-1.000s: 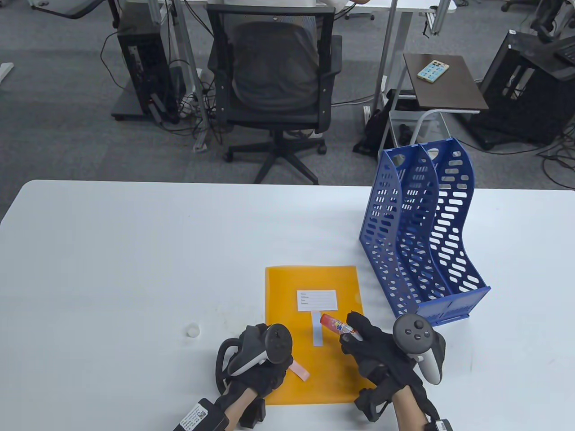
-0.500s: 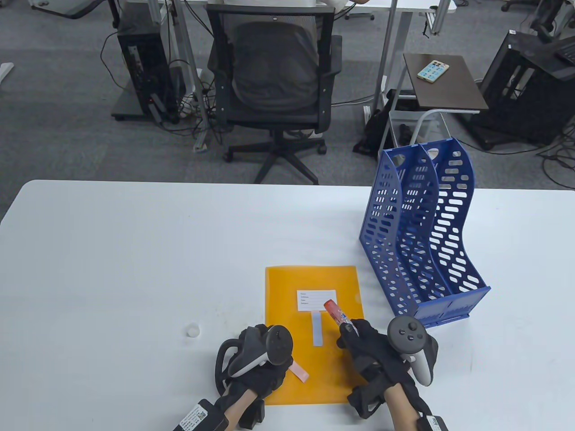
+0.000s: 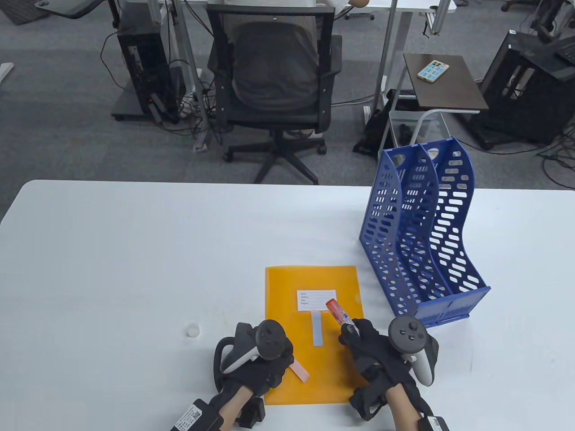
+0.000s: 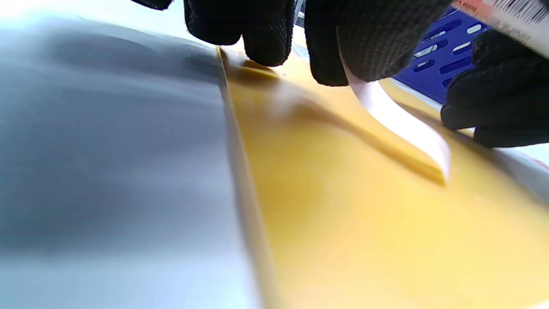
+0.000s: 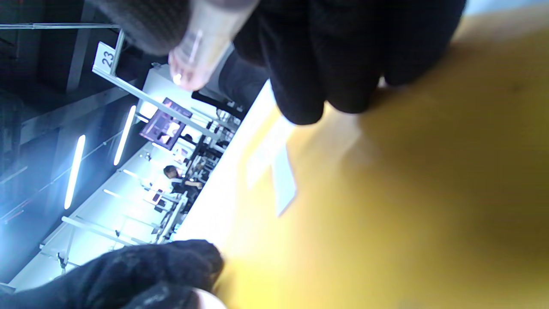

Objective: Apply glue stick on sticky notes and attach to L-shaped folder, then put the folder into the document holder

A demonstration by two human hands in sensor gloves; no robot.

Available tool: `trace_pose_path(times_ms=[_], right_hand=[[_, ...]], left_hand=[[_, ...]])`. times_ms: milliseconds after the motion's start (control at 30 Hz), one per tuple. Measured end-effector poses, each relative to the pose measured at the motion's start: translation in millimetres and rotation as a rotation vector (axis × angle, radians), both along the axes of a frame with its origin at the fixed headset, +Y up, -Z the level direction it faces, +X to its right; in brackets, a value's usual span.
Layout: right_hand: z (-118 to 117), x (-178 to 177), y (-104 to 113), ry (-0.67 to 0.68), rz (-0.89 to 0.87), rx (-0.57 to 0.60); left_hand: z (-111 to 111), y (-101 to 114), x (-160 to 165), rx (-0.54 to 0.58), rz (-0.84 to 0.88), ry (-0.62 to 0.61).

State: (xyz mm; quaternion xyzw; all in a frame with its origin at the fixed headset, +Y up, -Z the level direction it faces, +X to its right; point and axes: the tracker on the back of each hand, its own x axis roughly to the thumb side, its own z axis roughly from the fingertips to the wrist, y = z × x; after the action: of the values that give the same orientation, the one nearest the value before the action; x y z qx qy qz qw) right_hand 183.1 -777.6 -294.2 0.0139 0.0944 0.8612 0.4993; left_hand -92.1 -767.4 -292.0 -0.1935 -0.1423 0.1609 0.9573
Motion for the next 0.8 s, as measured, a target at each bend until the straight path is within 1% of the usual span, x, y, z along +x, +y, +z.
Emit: trace_pose_path(times_ms=[100, 200, 300, 333, 433, 500, 700, 800], right_hand=[[0, 0, 0, 0.005, -0.007, -0.005], [0, 0, 0, 0.005, -0.010, -0.005], [0, 1, 0, -0.002, -0.008, 0.000], [0, 1, 0, -0.002, -0.007, 0.000], [0, 1, 0, -0.009, -0.013, 0.002], [0, 2, 0, -0.012, -0.018, 0.001], [0, 3, 0, -0.017, -0.035, -0.002], [0, 3, 0, -0.018, -0.036, -0.002]], left_hand=[[-2, 12, -5, 0.000, 0.087, 0.004], [-6, 29, -7, 0.046, 0.133, 0.025], [-13, 46, -3, 0.118, 0.068, 0.042], [-15, 49, -1, 0.131, 0.045, 0.045], [-22, 56, 10, 0.217, -0.064, 0.068], [-28, 55, 20, 0.279, -0.139, 0.087], [-47, 39, 49, 0.333, -0.200, 0.125], [-50, 35, 63, 0.372, -0.244, 0.139]])
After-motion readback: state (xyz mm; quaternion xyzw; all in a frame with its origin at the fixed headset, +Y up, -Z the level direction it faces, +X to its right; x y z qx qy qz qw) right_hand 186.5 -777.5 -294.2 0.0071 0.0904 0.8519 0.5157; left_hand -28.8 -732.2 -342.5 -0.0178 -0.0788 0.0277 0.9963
